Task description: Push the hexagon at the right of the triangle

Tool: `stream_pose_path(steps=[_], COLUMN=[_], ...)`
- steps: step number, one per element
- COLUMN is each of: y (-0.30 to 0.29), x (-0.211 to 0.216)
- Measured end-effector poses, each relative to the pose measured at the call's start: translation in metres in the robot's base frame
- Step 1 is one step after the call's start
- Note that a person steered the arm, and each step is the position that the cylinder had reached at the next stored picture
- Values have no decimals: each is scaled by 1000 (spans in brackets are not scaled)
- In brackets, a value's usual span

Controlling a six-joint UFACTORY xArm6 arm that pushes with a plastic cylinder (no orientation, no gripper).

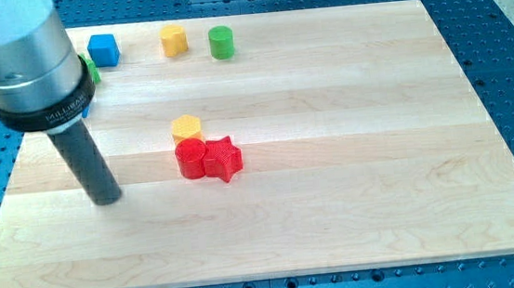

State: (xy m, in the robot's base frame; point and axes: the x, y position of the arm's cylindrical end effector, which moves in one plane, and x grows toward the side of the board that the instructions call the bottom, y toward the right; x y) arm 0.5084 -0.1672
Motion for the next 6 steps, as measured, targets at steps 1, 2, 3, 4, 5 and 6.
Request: stream_pose_path(steps=[1, 2, 3, 4, 5, 6], y=[70, 101, 129, 138, 70, 81], x=[-36, -72, -81, -118, -125, -82])
